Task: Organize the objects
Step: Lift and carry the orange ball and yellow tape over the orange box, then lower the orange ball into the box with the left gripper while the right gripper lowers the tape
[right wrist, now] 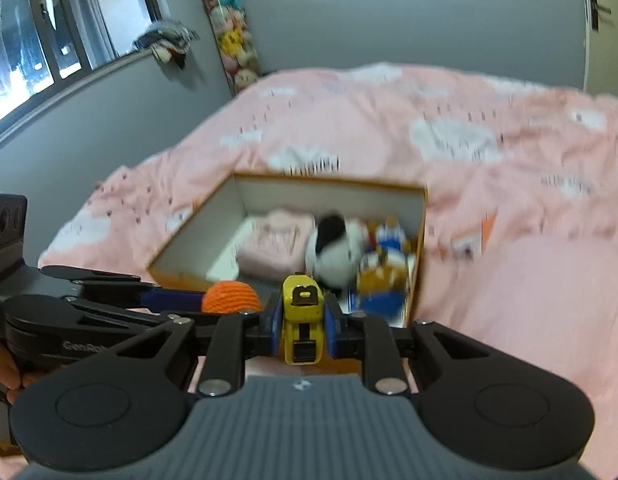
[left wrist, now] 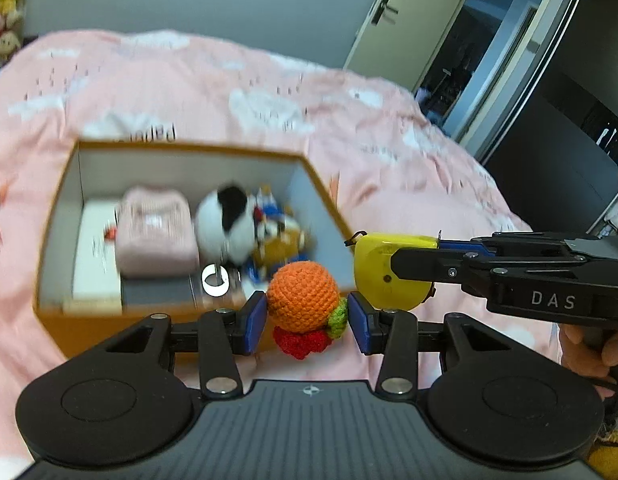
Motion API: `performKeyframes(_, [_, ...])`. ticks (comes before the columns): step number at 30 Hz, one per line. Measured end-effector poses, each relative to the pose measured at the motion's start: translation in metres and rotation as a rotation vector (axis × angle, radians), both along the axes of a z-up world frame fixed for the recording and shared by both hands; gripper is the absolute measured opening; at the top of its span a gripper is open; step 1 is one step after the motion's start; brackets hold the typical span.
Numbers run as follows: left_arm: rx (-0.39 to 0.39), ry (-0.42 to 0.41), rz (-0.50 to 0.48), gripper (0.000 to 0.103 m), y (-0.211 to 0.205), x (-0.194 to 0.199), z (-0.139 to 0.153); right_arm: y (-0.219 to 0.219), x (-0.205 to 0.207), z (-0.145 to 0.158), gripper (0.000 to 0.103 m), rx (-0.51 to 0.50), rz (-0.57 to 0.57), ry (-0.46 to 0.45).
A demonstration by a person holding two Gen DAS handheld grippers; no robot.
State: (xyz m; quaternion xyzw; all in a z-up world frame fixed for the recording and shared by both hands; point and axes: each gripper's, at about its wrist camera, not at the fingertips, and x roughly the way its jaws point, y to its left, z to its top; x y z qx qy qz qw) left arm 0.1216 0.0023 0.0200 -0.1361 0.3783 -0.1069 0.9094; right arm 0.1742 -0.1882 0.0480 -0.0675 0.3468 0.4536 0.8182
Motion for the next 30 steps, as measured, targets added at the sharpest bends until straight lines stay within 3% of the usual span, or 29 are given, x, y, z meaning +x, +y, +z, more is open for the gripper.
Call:
performKeyframes(4, [-0.011, -0.040, 0.036, 0.050, 0.006, 0.018, 0.006, 0.016, 0.017, 0.007, 0.022, 0.005, -0.010, -0.018])
performKeyframes(9, [-0.027, -0.024, 0.037, 0.050, 0.019, 0.038, 0.001, 0.038, 0.040, -0.008, 0.022, -0.051, -0.015, 0.008])
performKeyframes(19, [-0.041, 0.092, -0.011, 0.050, 0.036, 0.077, -0.028, 0.081, 0.073, -0.052, 0.022, -0.327, 0.110, 0.034])
performKeyframes(30, [-0.054, 0.193, -0.042, 0.050, 0.036, 0.102, -0.062, 0.127, 0.105, -0.100, 0.022, -0.615, 0.268, 0.123])
